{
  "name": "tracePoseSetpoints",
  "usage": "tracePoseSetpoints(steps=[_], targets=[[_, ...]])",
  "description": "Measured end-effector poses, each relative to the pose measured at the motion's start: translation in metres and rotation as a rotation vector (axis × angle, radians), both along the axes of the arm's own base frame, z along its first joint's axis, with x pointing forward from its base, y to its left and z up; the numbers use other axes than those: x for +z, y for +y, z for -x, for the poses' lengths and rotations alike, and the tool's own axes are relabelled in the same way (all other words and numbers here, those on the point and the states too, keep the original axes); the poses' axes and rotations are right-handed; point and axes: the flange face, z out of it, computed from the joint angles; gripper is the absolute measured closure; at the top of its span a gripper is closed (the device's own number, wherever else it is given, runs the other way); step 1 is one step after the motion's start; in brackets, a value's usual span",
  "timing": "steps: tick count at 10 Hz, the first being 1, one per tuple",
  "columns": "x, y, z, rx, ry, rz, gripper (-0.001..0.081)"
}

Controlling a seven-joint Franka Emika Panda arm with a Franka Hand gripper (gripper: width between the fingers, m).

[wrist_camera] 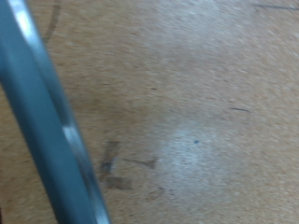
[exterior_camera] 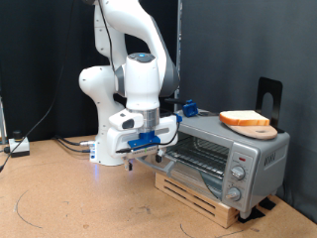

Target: Make a piece of toast with the oven

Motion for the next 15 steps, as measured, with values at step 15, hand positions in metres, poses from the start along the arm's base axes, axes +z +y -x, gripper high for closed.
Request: tracePoseSetpoints(steps=[15], targets=[[-0.068, -0.067, -0.036, -0.1, 0.079, 0.066, -0.0001]])
